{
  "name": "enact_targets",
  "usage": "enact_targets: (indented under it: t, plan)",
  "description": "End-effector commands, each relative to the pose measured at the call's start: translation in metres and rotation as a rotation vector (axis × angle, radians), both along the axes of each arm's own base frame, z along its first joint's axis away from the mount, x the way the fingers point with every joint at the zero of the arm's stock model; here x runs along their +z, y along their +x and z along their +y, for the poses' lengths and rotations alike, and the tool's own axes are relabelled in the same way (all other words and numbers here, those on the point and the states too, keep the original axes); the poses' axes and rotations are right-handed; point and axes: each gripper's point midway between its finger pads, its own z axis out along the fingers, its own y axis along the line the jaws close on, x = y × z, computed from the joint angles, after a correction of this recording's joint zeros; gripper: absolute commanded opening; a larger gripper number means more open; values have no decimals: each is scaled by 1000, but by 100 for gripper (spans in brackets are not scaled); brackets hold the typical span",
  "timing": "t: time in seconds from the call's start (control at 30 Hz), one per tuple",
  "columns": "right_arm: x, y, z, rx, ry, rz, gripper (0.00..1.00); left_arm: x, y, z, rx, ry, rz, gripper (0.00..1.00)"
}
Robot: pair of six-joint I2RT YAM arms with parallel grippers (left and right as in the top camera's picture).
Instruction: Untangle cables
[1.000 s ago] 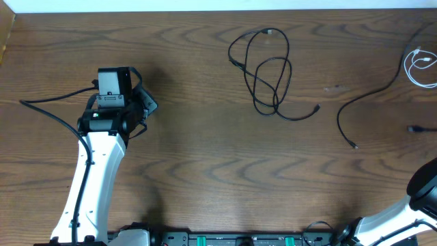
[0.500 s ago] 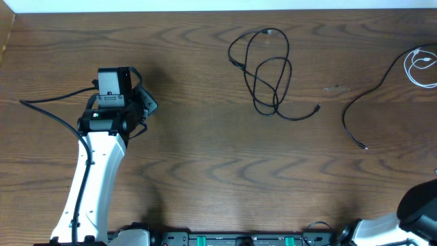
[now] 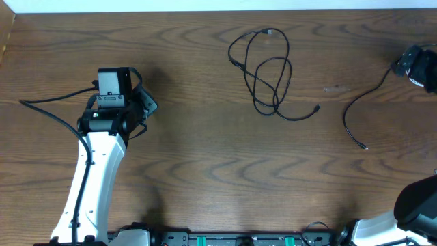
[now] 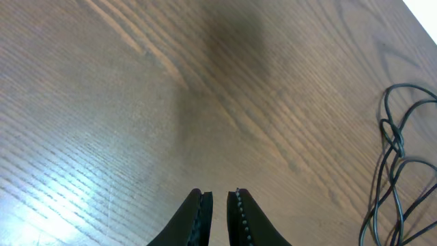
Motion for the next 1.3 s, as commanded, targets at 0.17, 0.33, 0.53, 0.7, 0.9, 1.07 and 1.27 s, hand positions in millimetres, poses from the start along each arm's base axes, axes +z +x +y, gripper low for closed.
enact_targets:
  t: [0.17,0.33,0.53,0.7,0.9,1.07,1.27]
  plan:
    - [-63,-16,1,-95,60,187,96,-4,-5,4,4,15,23,15]
    - [-97,-24,14,-97,90,260,86,-4,-5,4,4,15,23,15]
    - [-134,-17,27,-99,84,246,74,-4,-5,4,4,15,23,15]
    - [-160,-8,31,-138,82,183,66,-4,-5,4,4,15,23,15]
    - [-180,0,43,-140,82,126,63,-4,-5,4,3,15,23,15]
    - [-195,0,51,-172,73,101,63,-4,-5,4,4,15,23,15]
    - [-200,-3,51,-183,74,103,62,-4,-5,4,4,15,23,15]
